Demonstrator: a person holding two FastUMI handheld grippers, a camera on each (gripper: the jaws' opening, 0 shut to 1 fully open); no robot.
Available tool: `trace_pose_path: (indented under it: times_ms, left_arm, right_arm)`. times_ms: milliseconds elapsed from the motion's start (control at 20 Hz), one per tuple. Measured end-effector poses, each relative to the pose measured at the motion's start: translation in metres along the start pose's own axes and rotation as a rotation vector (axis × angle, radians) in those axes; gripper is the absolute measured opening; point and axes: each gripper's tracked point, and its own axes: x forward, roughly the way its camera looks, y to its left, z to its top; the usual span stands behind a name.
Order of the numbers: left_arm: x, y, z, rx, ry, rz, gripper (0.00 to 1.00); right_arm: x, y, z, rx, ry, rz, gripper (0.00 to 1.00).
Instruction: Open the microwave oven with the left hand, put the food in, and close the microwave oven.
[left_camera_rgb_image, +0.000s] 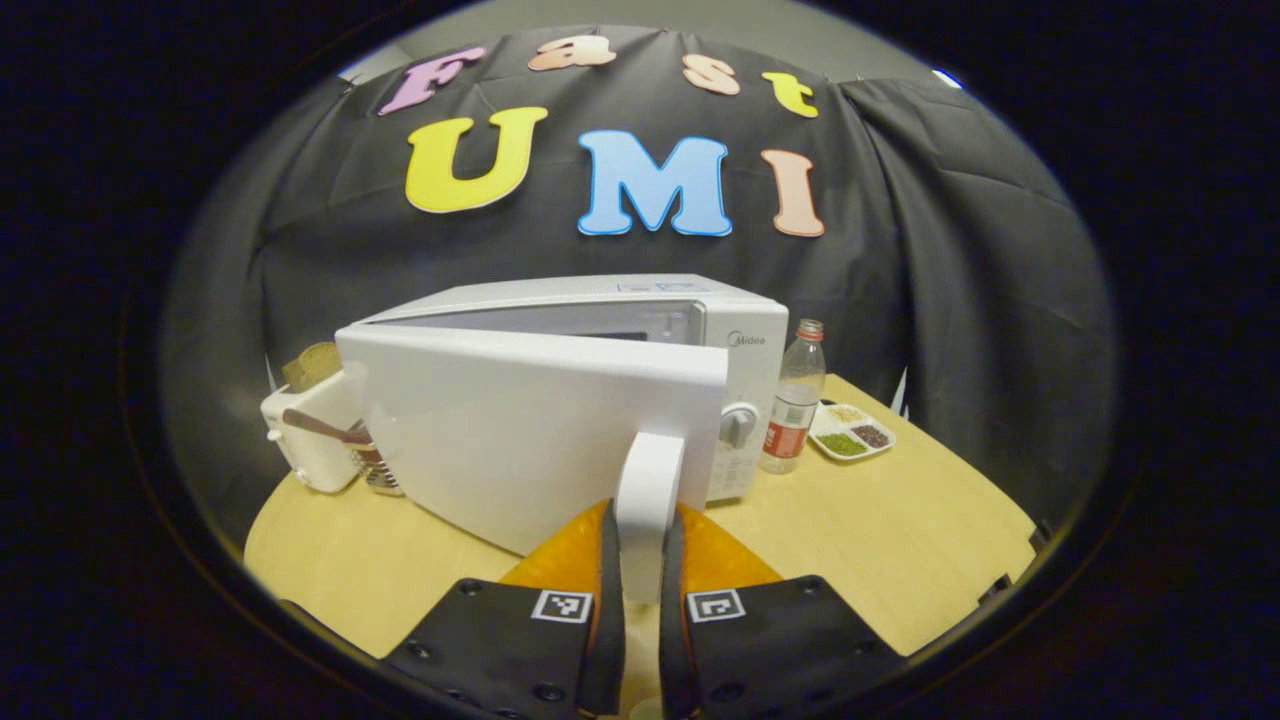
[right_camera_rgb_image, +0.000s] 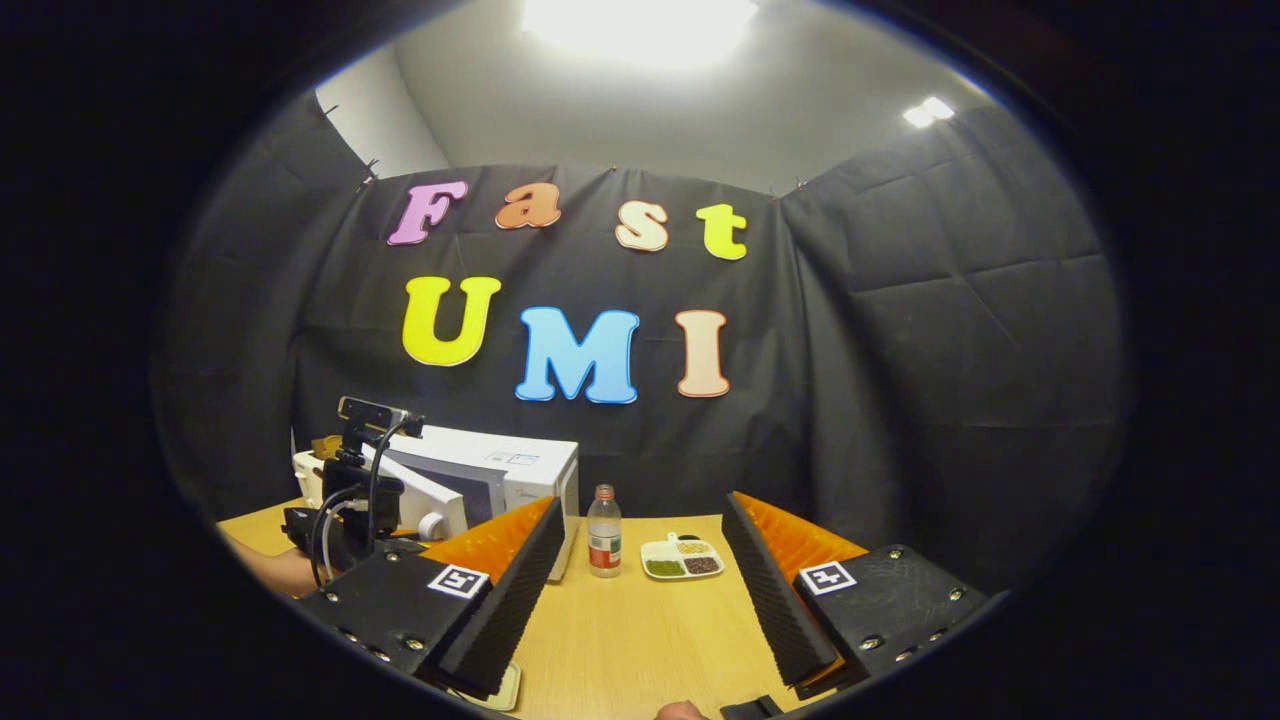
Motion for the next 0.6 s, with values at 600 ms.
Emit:
trace_pose_path:
  times_ms: [600]
  left_arm:
    - [-0.082,0.063,-0.034,-0.044,0.005,0.062,0.24]
  right_arm:
    - [0.013,0.090,-0.001,0.004,0.002,0.208,0.97]
